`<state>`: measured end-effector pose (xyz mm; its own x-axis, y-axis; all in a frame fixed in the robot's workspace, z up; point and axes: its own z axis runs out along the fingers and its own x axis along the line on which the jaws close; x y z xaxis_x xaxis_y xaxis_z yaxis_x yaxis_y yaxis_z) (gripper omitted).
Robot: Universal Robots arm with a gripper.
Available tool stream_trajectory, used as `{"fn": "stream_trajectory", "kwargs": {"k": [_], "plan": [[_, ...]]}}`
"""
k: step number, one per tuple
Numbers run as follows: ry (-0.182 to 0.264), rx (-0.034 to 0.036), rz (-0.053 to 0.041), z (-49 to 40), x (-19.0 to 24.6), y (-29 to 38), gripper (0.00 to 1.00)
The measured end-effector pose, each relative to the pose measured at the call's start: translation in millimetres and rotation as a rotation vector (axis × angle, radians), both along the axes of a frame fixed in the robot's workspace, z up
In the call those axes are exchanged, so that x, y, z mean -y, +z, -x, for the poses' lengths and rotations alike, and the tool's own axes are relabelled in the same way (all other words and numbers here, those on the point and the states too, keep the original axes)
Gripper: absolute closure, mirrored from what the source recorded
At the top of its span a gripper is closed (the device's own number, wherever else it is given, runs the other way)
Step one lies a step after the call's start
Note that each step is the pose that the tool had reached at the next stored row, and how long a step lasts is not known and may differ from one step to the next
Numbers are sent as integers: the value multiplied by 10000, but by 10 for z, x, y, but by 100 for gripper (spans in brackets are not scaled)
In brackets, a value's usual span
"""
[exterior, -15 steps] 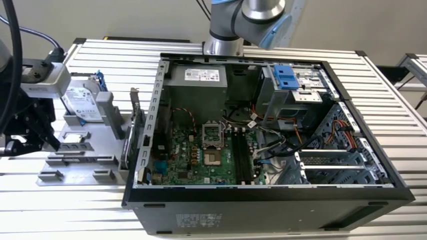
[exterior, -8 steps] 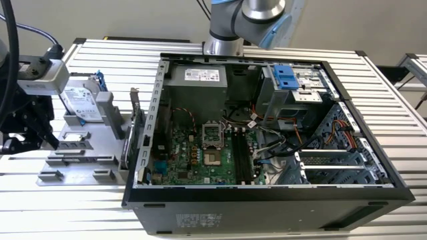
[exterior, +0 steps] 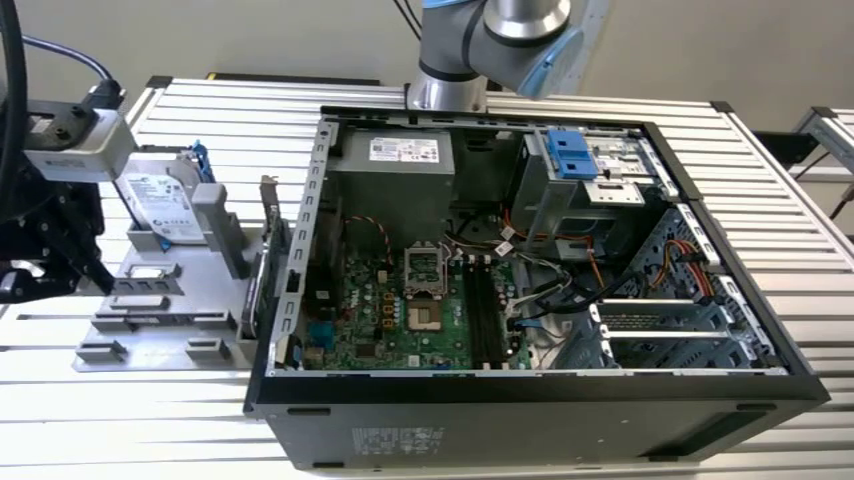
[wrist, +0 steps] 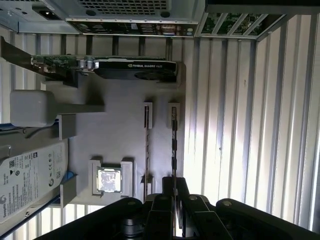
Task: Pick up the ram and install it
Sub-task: 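Pick up the ram and move it above insertion slot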
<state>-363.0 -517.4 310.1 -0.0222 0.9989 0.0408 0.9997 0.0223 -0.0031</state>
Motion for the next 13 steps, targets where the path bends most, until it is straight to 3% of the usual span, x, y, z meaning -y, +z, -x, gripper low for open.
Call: {"fn": "stream_trajectory", "kwargs": {"k": [13], "plan": [[2,0,0,-1,1,93,100]]}}
